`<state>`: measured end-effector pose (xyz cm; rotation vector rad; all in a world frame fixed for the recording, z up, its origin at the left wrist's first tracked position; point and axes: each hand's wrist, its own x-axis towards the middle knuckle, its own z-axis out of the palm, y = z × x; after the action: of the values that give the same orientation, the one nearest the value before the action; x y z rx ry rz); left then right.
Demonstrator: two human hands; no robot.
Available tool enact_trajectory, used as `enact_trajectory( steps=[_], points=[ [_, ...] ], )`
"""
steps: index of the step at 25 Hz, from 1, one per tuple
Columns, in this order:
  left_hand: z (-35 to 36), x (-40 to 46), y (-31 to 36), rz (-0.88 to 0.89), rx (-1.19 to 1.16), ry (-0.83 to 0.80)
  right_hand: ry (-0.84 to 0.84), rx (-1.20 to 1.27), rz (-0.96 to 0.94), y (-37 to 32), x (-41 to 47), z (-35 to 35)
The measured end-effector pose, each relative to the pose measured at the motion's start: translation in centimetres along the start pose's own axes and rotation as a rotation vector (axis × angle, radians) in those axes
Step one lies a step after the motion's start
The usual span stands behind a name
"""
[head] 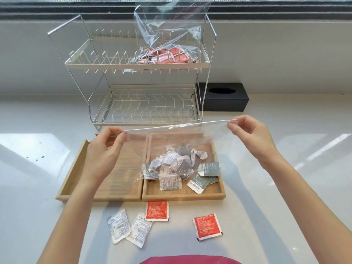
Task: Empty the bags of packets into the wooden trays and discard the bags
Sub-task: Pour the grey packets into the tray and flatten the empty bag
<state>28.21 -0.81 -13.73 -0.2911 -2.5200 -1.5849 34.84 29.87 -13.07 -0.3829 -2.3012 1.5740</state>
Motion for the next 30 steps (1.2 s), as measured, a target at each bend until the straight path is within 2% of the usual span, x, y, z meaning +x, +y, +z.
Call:
enact_trajectory(
  steps=[5, 8, 12, 23, 30],
  points=[
    [2.5, 0.8, 2.2, 0.046, -0.202, 0.049, 0.102, 0.137, -0.024, -0.2, 0.2, -1.5],
    [4.5, 1.5, 3.8, 0.088, -0.163, -0.021, 0.208, 0.106, -0.047, 0.1, 0.7, -3.3],
    [8.0, 2.3, 5.0, 0.022, -0.023, -0.188, 0.261, 0.040, 0.001, 1.7, 1.9, -6.1],
    [21.8, 5.0, 6.4, -0.039, 0.205, -0.434, 0.213, -0.072, 0.246, 10.4, 9.5, -12.3],
    [29.4, 8.3, 4.1, -0.157, 0.380, -0.557, 0.151, -0.149, 0.345, 17.0, 15.7, -12.4]
  ],
)
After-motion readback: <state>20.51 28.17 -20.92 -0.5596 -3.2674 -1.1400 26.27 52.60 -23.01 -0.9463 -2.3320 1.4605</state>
